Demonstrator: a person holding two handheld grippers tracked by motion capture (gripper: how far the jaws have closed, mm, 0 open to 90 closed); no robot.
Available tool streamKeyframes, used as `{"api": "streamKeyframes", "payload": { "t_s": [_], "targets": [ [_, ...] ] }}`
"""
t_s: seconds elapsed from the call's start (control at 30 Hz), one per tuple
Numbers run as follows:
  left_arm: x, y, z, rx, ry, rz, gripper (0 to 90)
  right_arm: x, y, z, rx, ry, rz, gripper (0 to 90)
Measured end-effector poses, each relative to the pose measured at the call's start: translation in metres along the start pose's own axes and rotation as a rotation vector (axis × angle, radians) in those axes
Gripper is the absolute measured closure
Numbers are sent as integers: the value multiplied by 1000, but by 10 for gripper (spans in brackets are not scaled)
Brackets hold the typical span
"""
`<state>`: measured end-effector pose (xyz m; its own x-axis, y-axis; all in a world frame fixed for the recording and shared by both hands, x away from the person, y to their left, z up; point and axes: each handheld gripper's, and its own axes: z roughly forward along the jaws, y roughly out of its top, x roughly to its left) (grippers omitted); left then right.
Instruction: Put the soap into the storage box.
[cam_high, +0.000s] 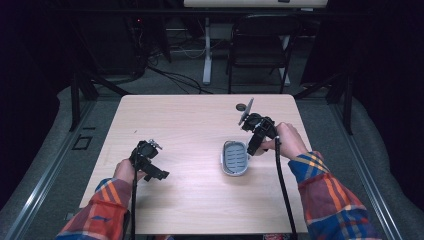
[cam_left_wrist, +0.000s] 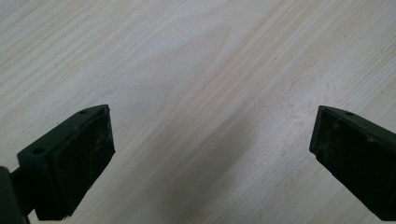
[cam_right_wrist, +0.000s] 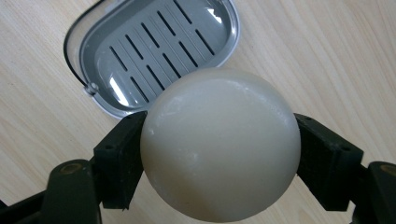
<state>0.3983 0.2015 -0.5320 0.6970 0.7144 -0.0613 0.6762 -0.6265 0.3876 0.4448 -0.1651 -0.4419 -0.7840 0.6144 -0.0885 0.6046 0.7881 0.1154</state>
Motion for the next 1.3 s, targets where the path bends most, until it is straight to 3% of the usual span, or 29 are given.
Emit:
{"api": "streamKeyframes", "payload": {
  "t_s": [0.43, 0.73, 1.3],
  "targets": [
    [0, 0, 0, 0, -1, 2, 0, 18, 28, 4, -5, 19, -52, 240],
    [0, 0, 0, 0, 0, 5, 0, 28, 44, 19, 10, 45, -77, 240],
    [0, 0, -1, -2, 0, 5, 0, 31, 51, 46, 55, 54, -88, 239]
  ]
}}
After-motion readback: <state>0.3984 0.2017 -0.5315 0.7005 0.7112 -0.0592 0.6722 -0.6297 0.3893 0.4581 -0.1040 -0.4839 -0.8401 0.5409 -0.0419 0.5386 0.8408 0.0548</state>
